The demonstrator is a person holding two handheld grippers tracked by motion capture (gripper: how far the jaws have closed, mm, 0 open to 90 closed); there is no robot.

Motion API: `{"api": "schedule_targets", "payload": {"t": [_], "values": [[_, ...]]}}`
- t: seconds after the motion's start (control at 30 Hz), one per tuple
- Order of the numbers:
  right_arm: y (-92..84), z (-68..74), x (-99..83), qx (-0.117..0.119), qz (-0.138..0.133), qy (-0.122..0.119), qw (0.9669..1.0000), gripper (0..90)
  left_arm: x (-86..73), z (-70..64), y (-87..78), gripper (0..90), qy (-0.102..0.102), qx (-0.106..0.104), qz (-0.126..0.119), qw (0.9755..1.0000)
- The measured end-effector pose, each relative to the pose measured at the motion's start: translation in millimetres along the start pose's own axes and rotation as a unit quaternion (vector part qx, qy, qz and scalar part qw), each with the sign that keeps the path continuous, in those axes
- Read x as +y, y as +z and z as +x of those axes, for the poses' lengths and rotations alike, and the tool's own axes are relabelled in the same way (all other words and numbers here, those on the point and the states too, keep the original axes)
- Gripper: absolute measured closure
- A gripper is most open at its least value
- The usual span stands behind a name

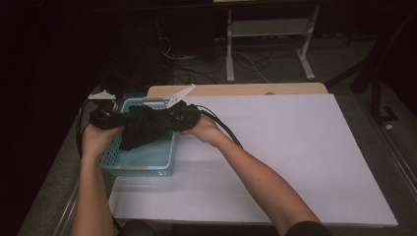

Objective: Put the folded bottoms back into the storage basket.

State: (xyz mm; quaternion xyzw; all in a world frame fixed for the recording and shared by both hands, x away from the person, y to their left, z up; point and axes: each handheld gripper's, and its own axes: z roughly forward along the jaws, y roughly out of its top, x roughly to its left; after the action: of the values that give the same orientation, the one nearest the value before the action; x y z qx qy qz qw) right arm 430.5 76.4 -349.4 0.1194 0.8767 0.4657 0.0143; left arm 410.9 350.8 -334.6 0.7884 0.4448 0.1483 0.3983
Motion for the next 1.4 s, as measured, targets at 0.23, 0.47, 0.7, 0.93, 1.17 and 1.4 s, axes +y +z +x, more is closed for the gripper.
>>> {"api": "schedule_targets", "payload": {"t": [0.23,0.47,0.7,0.93,1.17,1.4], "values": [[9.7,1.2,-10.1,0.007,0.015,0.006,0.9998,82.5,-7.1,3.4,8.2,79.2,-0.006,0.001,0.023,0.9997],[15.9,5.3,-16.8,0.018,0.03,0.005,0.9994,79.3,-13.5,4.7,14.8,79.2,-0.016,0.002,0.042,0.999],[6.3,11.5,-26.7,0.023,0.028,0.004,0.9993,74.7,-16.6,1.6,21.1,79.2,-0.015,0.001,0.06,0.9981],[-9.1,11.0,-29.0,0.023,0.007,0.011,0.9997,67.7,-16.2,0.3,19.8,79.1,-0.019,0.0,0.061,0.998],[-18.1,10.6,-32.6,0.015,0.001,0.025,0.9996,49.4,-14.3,6.2,21.2,78.7,-0.02,0.013,0.066,0.9975],[-24.0,11.4,-37.7,0.008,-0.009,0.03,0.9995,43.6,-16.3,17.7,15.8,69.2,-0.036,0.064,0.038,0.9966]]}}
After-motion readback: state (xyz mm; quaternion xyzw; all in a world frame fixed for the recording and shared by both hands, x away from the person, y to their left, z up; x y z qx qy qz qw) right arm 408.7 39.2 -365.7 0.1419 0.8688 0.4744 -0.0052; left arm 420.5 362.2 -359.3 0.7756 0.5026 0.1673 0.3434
